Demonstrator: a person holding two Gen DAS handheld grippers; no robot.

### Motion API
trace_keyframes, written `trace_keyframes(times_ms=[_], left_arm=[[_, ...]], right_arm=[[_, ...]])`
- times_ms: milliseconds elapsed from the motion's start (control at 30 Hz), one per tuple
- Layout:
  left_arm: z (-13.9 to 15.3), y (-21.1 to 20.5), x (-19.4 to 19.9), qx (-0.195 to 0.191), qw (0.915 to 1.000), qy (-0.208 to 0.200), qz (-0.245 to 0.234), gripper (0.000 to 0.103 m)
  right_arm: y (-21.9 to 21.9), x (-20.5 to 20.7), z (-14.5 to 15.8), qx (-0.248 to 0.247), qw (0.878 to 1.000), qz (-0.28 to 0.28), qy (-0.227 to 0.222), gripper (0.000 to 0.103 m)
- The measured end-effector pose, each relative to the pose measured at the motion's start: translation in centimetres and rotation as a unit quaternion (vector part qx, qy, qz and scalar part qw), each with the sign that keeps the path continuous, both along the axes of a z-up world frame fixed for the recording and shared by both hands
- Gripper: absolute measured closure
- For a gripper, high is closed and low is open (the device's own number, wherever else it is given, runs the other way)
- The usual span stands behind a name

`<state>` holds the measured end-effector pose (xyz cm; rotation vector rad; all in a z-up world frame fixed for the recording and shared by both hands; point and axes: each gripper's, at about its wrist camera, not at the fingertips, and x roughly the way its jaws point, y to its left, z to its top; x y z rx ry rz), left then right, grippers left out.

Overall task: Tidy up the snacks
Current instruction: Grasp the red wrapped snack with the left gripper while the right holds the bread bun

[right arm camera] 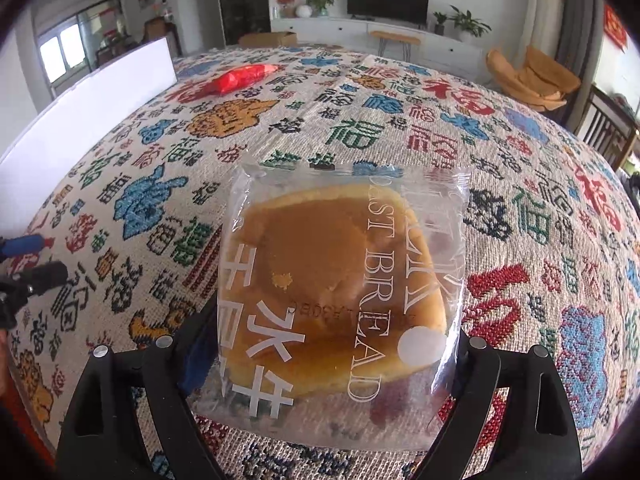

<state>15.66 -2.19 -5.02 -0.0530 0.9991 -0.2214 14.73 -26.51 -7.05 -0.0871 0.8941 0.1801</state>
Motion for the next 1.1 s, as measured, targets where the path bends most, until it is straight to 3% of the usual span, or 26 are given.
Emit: trace_keyframes(times_ms=[133,233,400,467,567,600,633,800,967,1100], left_arm=[[3.7,-1.2,7.3,0.011,0.9991,-0.032,-0.025,0.0],[4.9,-2.0,13.4,0.022,0.9984,-0.048,-0.021,0.0],[3.3,-4.2,21.2,0.045,0.9986,-0.018,-0.021,0.001],[2.0,-5.4,23.1,0.066,0.9974,-0.01,-0.028,0.006],[0.0,-6.6,25.0,0.092,0.9954,0.002,-0.027,0.035],[-0.5,-6.7,25.4,0.089,0.9955,0.009,-0.03,0.058],[-0.8,-6.7,25.6,0.076,0.9963,0.012,-0.039,0.071],[0.2,-5.8,22.7,0.048,0.9966,-0.006,-0.066,0.077],[1.9,-3.3,14.2,0.033,0.9965,0.01,-0.076,0.077],[1.7,-1.5,5.8,0.022,0.9966,0.036,-0.072,0.077]], right_arm=[[0.1,0.0,0.0,0.0,1.0,0.0,0.0,0.013],[0.0,0.0,0.0,0.001,1.0,0.0,0.0,0.013],[0.0,-0.1,0.0,0.002,1.0,0.0,0.0,0.013],[-0.1,-0.1,0.0,0.003,1.0,-0.001,0.0,0.013],[-0.1,-0.1,0.0,0.003,1.0,-0.002,-0.001,0.013],[-0.2,-0.1,0.0,0.003,1.0,-0.002,-0.001,0.013],[-0.1,-0.1,0.1,0.003,1.0,-0.002,-0.001,0.013],[-0.2,-0.1,0.1,0.002,1.0,-0.002,-0.001,0.013],[-0.2,-0.1,0.1,0.003,1.0,-0.002,-0.001,0.013],[-0.2,-0.1,0.1,0.004,1.0,-0.002,-0.001,0.013]])
